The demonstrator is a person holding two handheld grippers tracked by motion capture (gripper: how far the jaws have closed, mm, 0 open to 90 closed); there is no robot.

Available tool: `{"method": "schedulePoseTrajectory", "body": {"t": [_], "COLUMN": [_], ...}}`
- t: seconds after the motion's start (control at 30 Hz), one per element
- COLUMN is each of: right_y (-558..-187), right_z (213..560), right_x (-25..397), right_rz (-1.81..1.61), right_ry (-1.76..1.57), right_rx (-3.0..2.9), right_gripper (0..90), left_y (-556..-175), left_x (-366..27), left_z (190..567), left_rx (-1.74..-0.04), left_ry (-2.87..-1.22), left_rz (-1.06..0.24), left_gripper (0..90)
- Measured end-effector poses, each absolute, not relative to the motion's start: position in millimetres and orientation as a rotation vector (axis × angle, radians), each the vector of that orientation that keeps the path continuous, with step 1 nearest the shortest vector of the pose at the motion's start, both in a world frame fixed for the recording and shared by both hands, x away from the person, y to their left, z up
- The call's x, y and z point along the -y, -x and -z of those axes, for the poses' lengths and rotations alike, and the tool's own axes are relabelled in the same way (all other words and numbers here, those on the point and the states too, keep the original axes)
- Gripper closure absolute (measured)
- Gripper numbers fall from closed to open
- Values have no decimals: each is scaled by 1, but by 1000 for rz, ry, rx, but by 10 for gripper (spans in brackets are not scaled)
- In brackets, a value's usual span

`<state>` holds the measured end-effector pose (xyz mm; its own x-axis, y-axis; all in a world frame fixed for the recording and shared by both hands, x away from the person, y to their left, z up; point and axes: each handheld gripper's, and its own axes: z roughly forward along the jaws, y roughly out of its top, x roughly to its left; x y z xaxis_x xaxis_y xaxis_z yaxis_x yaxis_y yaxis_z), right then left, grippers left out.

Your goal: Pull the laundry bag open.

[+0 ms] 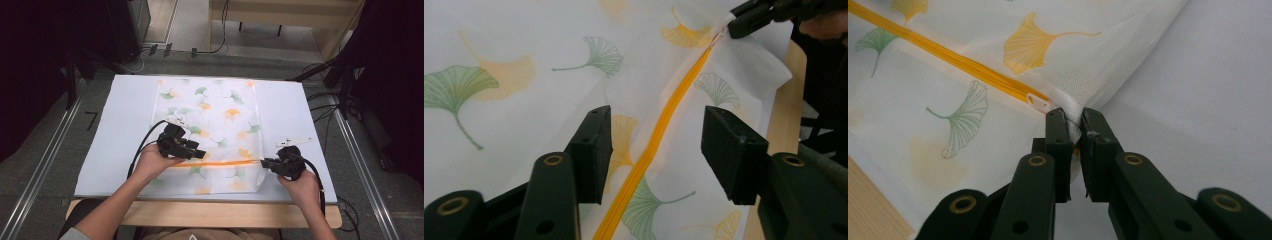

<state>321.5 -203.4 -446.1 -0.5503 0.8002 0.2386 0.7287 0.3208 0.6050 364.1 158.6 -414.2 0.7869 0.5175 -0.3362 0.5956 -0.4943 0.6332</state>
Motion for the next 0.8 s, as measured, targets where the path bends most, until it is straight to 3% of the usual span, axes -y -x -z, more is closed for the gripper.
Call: {"method": "schedulePoseTrajectory", "body": {"t": [0.2,0.33,0.8], "right_y": [-321,-322,-320], "right_z": [442,441,437], "right_x": [202,202,199], "right_rz": [-1062,-1067,-1089], "right_ry": [-1417,-1433,-1409], "right_rx": [-2466,-2462,-2451], "right_gripper": [852,852,851], "left_y": [-358,-355,-345], "left_x": [-141,-130,-99], "left_z": [417,422,424], "left_rx": [-776,-753,-702], "left_ry": [-2208,-2191,-2211], "left_rz": [121,181,157], "left_gripper": [545,552,604]}}
